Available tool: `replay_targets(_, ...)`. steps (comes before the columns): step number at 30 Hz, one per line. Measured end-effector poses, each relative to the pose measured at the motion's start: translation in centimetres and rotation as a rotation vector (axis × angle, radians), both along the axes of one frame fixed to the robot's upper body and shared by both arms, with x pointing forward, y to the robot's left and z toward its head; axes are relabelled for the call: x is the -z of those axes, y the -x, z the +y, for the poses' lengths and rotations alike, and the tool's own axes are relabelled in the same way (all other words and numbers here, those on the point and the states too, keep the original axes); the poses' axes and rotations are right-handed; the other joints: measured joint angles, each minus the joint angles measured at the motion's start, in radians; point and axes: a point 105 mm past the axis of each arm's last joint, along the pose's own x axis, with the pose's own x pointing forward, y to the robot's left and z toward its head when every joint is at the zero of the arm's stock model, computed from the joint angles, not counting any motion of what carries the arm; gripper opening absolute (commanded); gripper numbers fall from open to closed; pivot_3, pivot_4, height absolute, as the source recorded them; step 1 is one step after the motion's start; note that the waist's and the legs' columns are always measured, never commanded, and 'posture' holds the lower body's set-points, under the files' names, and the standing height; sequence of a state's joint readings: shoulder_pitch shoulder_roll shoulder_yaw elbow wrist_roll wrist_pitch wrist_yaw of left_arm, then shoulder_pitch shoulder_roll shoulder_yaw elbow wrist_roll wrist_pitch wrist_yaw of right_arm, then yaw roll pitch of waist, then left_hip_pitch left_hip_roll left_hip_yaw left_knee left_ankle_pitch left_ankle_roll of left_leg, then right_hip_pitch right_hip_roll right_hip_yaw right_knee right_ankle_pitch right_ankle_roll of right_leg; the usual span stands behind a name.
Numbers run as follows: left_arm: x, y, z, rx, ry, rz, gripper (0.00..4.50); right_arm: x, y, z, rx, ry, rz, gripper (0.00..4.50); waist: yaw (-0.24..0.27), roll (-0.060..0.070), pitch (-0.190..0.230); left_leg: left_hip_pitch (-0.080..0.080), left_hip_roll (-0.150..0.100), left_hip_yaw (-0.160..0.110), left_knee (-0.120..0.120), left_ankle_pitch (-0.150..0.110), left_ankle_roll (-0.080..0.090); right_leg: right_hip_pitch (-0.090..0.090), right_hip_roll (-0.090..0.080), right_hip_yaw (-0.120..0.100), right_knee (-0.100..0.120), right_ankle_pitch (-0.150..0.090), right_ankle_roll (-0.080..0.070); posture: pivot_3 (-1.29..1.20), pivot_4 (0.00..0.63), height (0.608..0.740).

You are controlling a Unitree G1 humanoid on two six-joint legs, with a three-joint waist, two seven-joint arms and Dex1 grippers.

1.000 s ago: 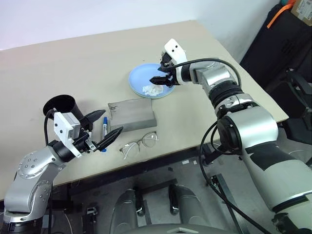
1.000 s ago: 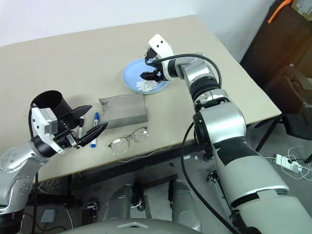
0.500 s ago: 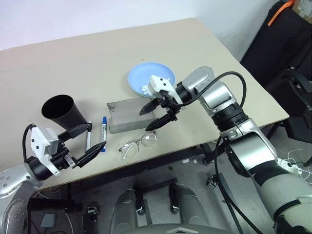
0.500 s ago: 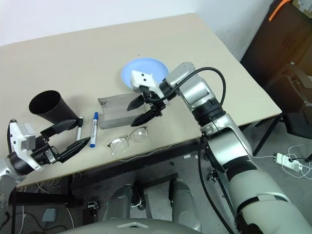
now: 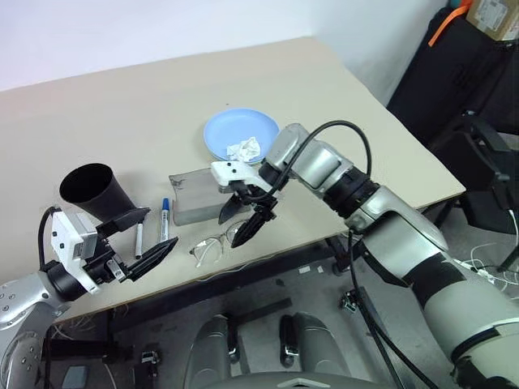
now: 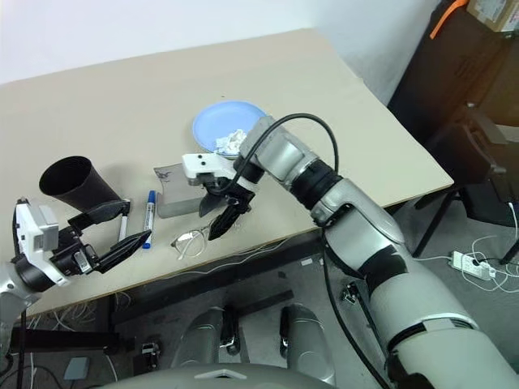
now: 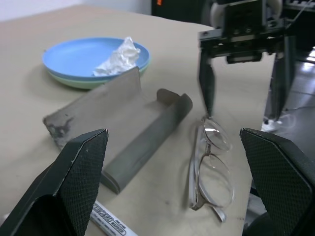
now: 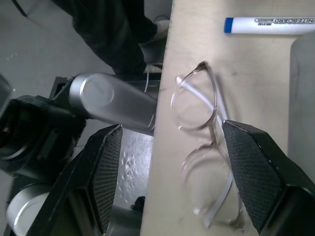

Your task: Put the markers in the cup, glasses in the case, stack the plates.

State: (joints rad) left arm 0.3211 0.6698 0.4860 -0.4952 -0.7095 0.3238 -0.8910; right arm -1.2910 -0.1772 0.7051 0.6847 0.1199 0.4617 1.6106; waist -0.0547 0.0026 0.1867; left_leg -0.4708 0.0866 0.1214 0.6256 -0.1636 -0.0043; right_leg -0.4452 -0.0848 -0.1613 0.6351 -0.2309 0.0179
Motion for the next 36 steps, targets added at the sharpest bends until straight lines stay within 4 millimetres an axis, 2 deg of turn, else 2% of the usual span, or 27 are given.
replay_targets(4, 0.5, 0.6, 0.2, -0.010, -0.006, 0.033, 4.50, 1.0, -0.5, 0.5, 0.022, 0.040, 0.002, 3.40, 0.014, -0.002, -0.001, -0.009, 0.000, 0.007, -0.002, 0.000, 0.000, -0.014, 0.000, 0.001, -0.001, 0.003, -0.001, 0.00, 0.150, 0.719)
replay_targets(9, 0.5, 0.9, 0.2, -0.012, -0.014, 0.035, 4.50, 2.1, -0.6, 1.4, 0.027, 0.076, -0.004, 3.40, 0.016, -0.002, -0.001, -0.009, 0.001, 0.012, -0.002, 0.000, 0.000, -0.014, 0.003, 0.004, -0.001, 0.007, -0.002, 0.00, 0.150, 0.719)
replay_targets(22, 0.2, 0.8, 0.1, -0.020, -0.020, 0.023, 4.50, 2.7, -1.2, 1.0, 0.009, 0.135, -0.043, 3.40, 0.014, -0.002, -0.001, -0.008, 0.005, 0.015, -0.002, 0.000, 0.000, -0.017, 0.005, 0.007, -0.001, 0.006, -0.004, 0.00, 0.150, 0.719)
replay_targets(25, 0.0, 0.6, -0.5, -0.006, -0.019, 0.013, 4.50, 2.8, -1.1, 1.0, 0.005, 0.138, -0.043, 2.87, 0.014, -0.002, -0.001, -0.008, 0.005, 0.016, -0.002, 0.000, 0.000, -0.017, 0.005, 0.008, -0.001, 0.007, -0.006, 0.00, 0.150, 0.719)
replay_targets(28, -0.3, 0.4, -1.0, -0.003, -0.020, 0.002, 4.50, 3.0, -1.1, 1.1, 0.001, 0.146, -0.043, 1.94, 0.014, -0.002, -0.001, -0.008, 0.006, 0.016, -0.002, 0.000, 0.000, -0.016, 0.006, 0.008, 0.000, 0.007, -0.006, 0.00, 0.150, 0.719)
replay_targets(35, -0.5, 0.5, -1.6, -0.003, -0.026, 0.006, 4.50, 3.5, -1.0, 1.3, -0.007, 0.177, -0.053, 1.94, 0.014, -0.002, -0.001, -0.008, 0.007, 0.018, -0.001, 0.000, 0.000, -0.016, 0.007, 0.009, 0.001, 0.007, -0.005, 0.00, 0.150, 0.719)
replay_targets(36, -0.5, 0.5, -1.5, -0.005, -0.025, 0.007, 4.50, 3.5, -1.0, 1.2, -0.008, 0.183, -0.057, 1.76, 0.014, -0.002, -0.001, -0.008, 0.007, 0.018, 0.000, 0.000, 0.000, -0.016, 0.007, 0.009, 0.001, 0.007, -0.005, 0.00, 0.150, 0.719)
